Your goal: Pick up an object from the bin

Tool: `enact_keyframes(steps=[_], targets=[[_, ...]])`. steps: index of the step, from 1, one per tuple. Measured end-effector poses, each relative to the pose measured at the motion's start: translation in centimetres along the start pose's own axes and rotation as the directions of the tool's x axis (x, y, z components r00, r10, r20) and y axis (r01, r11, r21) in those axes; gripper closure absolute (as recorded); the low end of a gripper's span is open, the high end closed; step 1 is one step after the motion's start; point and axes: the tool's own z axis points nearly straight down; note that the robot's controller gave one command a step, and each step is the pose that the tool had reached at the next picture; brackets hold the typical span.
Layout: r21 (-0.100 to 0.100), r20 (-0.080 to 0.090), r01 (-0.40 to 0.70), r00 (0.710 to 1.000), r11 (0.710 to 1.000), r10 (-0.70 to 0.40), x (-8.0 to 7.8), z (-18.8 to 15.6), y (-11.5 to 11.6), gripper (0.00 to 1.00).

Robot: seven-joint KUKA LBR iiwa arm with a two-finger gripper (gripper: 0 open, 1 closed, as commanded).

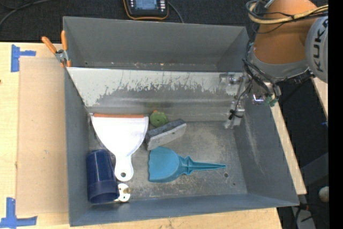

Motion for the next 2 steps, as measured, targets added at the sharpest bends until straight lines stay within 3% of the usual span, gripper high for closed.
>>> enact_keyframes(steps=[1, 2], targets=[[0.001, 0.008, 0.003, 1.000, 1.000, -0.003, -0.2, -0.5, 0.1, 0.00], [0.001, 0.008, 0.157, 0.988, 0.988, -0.157, 5.3, 12.5, 6.6, 0.00]])
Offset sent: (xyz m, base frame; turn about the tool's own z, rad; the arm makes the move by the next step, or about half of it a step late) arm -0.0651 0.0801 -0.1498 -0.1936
